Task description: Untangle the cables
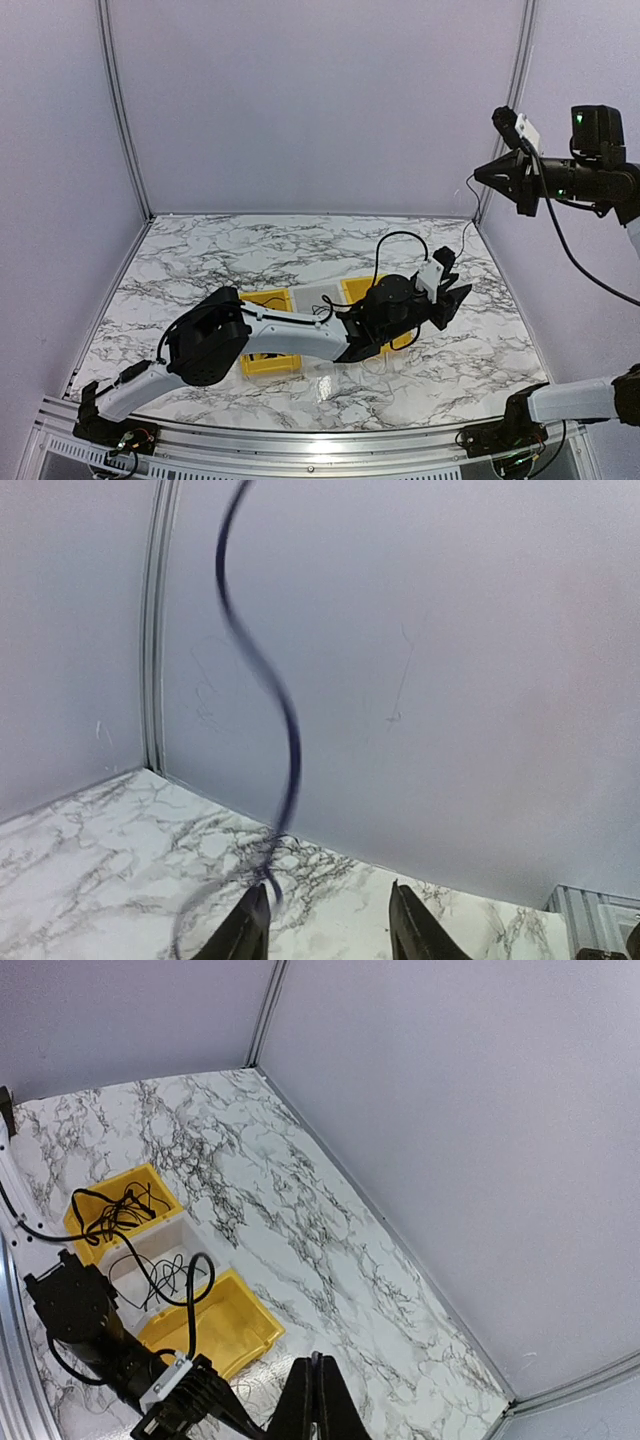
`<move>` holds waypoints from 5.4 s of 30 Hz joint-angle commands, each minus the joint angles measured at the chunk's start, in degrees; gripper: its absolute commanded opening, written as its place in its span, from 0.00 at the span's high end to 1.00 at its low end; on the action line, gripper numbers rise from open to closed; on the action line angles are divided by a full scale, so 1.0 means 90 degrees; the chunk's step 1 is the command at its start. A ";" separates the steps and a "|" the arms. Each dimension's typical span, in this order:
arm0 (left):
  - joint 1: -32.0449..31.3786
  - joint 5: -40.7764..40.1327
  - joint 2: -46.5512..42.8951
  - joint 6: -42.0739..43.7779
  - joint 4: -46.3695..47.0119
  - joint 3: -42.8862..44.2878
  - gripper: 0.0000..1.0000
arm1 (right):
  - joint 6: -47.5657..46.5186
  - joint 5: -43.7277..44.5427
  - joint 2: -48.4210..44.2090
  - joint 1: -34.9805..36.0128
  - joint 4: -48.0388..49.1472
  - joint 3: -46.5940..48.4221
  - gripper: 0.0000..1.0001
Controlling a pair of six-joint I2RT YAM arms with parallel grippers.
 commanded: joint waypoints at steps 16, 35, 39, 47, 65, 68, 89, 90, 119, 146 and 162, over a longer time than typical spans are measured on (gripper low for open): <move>-0.0055 0.0510 0.0897 -0.1204 0.0331 0.0272 1.00 | 0.0166 0.0019 0.0708 -0.0067 0.0379 0.3037 1.00; -0.0449 0.0083 -0.2273 -0.1115 0.1326 -0.4002 0.60 | -0.0103 0.1083 0.0272 -0.0067 0.0707 0.2353 1.00; -0.0446 -0.0614 -0.2588 -0.1157 0.1335 -0.4215 0.41 | -0.0070 0.1044 0.0201 -0.0069 0.0714 0.2138 1.00; -0.0422 -0.0853 -0.1727 -0.1392 0.1007 -0.2539 0.31 | 0.0004 0.0904 0.0175 -0.0056 0.0712 0.1953 1.00; 0.0153 -0.0935 0.1974 -0.2520 -0.0428 0.2860 0.71 | 0.0393 0.0316 0.0335 -0.0062 0.0663 0.2410 1.00; 0.0169 -0.0714 0.2075 -0.2485 -0.0412 0.2791 0.85 | 0.0458 0.0254 0.0482 -0.0064 0.0668 0.2977 1.00; -0.0231 0.0130 0.1799 -0.2478 -0.0420 0.1945 0.85 | 0.0614 0.0716 0.1309 -0.0072 0.1504 0.4930 1.00; -0.0245 0.0216 0.1588 -0.2433 -0.0397 0.1758 0.76 | 0.0609 0.0681 0.1299 -0.0072 0.1484 0.4851 1.00; -0.0334 -0.1779 -0.6738 -0.1494 -0.0703 -0.7810 0.30 | 0.0817 -0.0470 0.1033 -0.0063 0.1752 0.2195 1.00; 0.4036 -0.1228 -0.9107 -0.1274 -0.4012 -0.7612 0.25 | 0.1482 -0.0654 0.2358 0.2286 0.3346 -0.0114 1.00; 0.4036 -0.1378 -0.9583 -0.1092 -0.3898 -0.7772 0.25 | 0.1503 -0.0620 0.3280 0.2884 0.3390 -0.0067 1.00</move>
